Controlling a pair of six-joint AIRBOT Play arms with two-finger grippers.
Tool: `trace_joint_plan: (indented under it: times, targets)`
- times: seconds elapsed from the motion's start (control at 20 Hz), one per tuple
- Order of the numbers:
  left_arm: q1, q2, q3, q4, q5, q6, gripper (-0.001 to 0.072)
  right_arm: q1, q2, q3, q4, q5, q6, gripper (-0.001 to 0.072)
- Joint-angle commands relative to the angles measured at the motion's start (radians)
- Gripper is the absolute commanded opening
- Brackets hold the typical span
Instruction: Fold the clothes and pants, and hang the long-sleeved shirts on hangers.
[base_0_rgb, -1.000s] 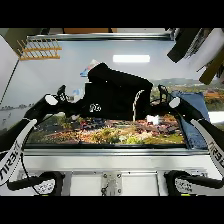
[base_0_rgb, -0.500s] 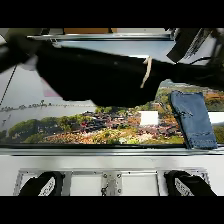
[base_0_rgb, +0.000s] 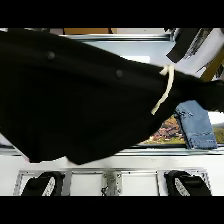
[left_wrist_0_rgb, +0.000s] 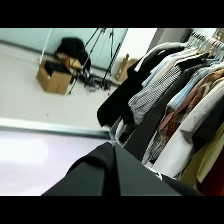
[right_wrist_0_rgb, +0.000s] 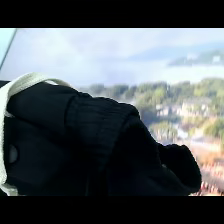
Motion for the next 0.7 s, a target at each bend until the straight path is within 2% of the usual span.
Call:
trace_joint_plan:
  times: [0.0, 0.1, 0.25, 0.45, 0.55, 0.65]
  targets:
    - [-0.005, -0.135, -0.058, -0.004, 0.054, -0.016, 0.0025, 0.003, -0.090, -0.042, 0.015, 0.095, 0.051, 0.0025]
    - [-0.041, -0.332, -0.024, -0.004, 0.109, -0.011, 0.0025, 0.020, -0.215, -0.076, 0.006, 0.080, 0.002, 0.0025]
    - [-0.122, -0.689, 0.159, -0.003, 0.108, 0.016, 0.0025, 0.050, -0.441, -0.080, -0.018, -0.011, -0.046, 0.0025]
    - [-0.153, -1.073, 0.484, -0.009, -0.062, 0.000, 0.0025, 0.042, -0.688, -0.047, -0.023, -0.171, -0.057, 0.0025]
    - [-0.145, -1.159, 0.573, -0.009, -0.135, -0.009, 0.0025, 0.043, -0.737, -0.032, -0.031, -0.228, -0.067, 0.0026]
    - [-0.124, -1.162, 0.571, -0.007, -0.166, -0.010, 0.0025, 0.043, -0.735, -0.032, -0.048, -0.273, -0.067, 0.0025]
